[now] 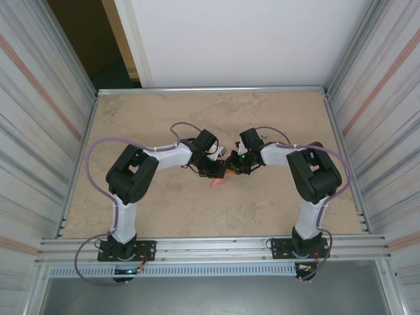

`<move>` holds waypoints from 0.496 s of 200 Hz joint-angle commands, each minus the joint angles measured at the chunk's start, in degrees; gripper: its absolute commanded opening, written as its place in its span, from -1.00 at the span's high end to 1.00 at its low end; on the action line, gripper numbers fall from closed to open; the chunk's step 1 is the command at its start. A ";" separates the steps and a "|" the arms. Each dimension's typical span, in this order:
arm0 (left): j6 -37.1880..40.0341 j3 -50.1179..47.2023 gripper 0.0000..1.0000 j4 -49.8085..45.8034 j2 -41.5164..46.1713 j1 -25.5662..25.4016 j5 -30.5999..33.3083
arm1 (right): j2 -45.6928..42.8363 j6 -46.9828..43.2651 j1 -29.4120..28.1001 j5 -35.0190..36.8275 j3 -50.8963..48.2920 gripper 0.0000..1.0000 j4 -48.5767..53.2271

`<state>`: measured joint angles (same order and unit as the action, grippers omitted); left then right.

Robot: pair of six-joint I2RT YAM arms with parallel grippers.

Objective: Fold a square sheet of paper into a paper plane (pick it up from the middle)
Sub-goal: Fold the wing for the fifth time at the center of the table.

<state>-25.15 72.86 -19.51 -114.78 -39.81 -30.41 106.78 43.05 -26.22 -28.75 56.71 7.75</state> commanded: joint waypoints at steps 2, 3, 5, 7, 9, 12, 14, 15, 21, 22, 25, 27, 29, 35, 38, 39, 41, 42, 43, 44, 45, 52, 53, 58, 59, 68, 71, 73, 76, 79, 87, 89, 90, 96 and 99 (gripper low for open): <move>0.63 -0.20 0.87 -0.71 -1.19 0.52 -0.19 | 2.35 0.06 0.45 1.86 0.38 0.67 3.75; 0.67 -0.23 0.87 -0.71 -1.17 0.57 -0.23 | 2.37 0.04 0.46 1.86 0.40 0.67 3.76; 0.64 -0.32 0.87 -0.71 -1.15 0.60 -0.23 | 2.44 0.09 0.46 1.97 0.35 0.67 3.81; 0.65 -0.41 0.87 -0.71 -1.15 0.61 -0.23 | 2.39 0.06 0.49 1.97 0.40 0.68 3.89; 0.63 -0.52 0.88 -0.66 -1.15 0.61 -0.21 | 2.45 0.09 0.47 1.95 0.42 0.67 3.93; 0.60 -0.65 0.88 -0.58 -1.15 0.67 -0.24 | 2.47 -0.04 0.48 2.06 0.42 0.67 3.96; 0.66 -0.75 0.88 -0.50 -1.15 0.69 -0.19 | 2.47 -0.04 0.42 2.08 0.42 0.67 4.01; 0.64 -0.82 0.87 -0.47 -1.15 0.70 -0.18 | 2.51 -0.01 0.44 2.15 0.42 0.67 4.06; 0.54 -1.07 0.88 -0.34 -1.06 0.74 -0.18 | 2.61 -0.05 0.47 2.23 0.44 0.67 4.19; 0.49 -1.15 0.88 -0.30 -1.06 0.77 -0.22 | 2.67 -0.06 0.47 2.22 0.43 0.67 4.24; 0.45 -1.30 0.88 -0.21 -1.06 0.76 -0.31 | 2.68 -0.12 0.47 2.33 0.49 0.67 4.36; 0.38 -1.38 0.88 -0.19 -1.06 0.78 -0.29 | 2.72 -0.13 0.47 2.42 0.48 0.67 4.44; 0.39 -1.40 0.88 -0.18 -1.06 0.85 -0.27 | 2.79 -0.15 0.49 2.46 0.50 0.67 4.53; 0.37 -1.73 0.88 -0.01 -0.98 0.88 -0.32 | 2.87 -0.20 0.52 2.56 0.46 0.68 4.68; 0.32 -1.86 0.88 0.03 -0.97 0.93 -0.33 | 2.96 -0.29 0.48 2.65 0.49 0.68 4.77; 0.34 -1.90 0.88 0.06 -0.93 0.95 -0.30 | 2.97 -0.27 0.52 2.65 0.50 0.68 4.79; 0.36 -1.99 0.88 0.14 -0.89 0.96 -0.27 | 2.94 -0.25 0.54 2.74 0.46 0.68 4.81; 0.40 -2.00 0.88 0.16 -0.89 0.96 -0.26 | 2.97 -0.25 0.50 2.78 0.44 0.68 4.82; 0.38 -2.06 0.88 0.21 -0.89 0.96 -0.26 | 3.03 -0.29 0.53 2.80 0.43 0.68 4.86; 0.33 -2.08 0.88 0.23 -0.88 0.96 -0.26 | 3.05 -0.31 0.50 2.81 0.47 0.68 4.89; 0.30 -2.14 0.88 0.25 -0.88 0.96 -0.30 | 3.02 -0.32 0.53 2.82 0.45 0.68 4.85; 0.26 -2.37 0.89 0.33 -0.88 1.04 -0.35 | 3.13 -0.50 0.49 2.89 0.45 0.68 4.94; 0.27 -2.42 0.88 0.34 -0.88 1.00 -0.35 | 3.15 -0.50 0.52 2.90 0.48 0.68 4.97; 0.27 -2.57 0.88 0.37 -0.88 1.13 -0.27 | 3.19 -0.43 0.55 2.90 0.51 0.68 5.06; 0.23 -2.56 0.88 0.36 -0.88 1.13 -0.27 | 3.18 -0.42 0.55 2.90 0.51 0.68 5.07; 0.18 -2.83 0.89 0.54 -0.82 1.23 -0.40 | 3.33 -0.42 0.57 2.93 0.59 0.68 5.08; 0.14 -2.89 0.89 0.60 -0.85 1.23 -0.42 | 3.34 -0.50 0.63 2.93 0.55 0.68 5.16; 0.17 -2.90 0.90 0.65 -0.81 1.27 -0.48 | 3.32 -0.46 0.64 2.94 0.52 0.68 5.17; 0.18 -3.04 0.89 0.69 -0.73 1.31 -0.44 | 3.40 -0.47 0.64 2.99 0.66 0.68 5.22; 0.15 -3.14 0.89 0.70 -0.71 1.32 -0.44 | 3.35 -0.44 0.60 3.10 0.77 0.68 5.30; 0.14 -3.30 0.90 0.78 -0.71 1.35 -0.44 | 3.47 -0.51 0.63 3.26 0.77 0.68 5.49; 0.11 -3.33 0.90 0.74 -0.64 1.43 -0.44 | 3.49 -0.57 0.64 3.31 0.82 0.68 5.56; 0.15 -3.33 0.90 0.72 -0.67 1.46 -0.44 | 3.46 -0.59 0.64 3.29 0.84 0.68 5.54; 0.18 -3.49 0.90 0.75 -0.62 1.49 -0.39 | 3.60 -0.60 0.58 3.47 0.92 0.68 5.66; 0.17 -3.51 0.90 0.78 -0.66 1.57 -0.35 | 3.54 -0.62 0.57 3.47 0.94 0.69 5.75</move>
<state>-25.17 70.89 -17.65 -114.87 -39.00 -31.03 107.35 43.03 -26.11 -28.80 57.63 9.04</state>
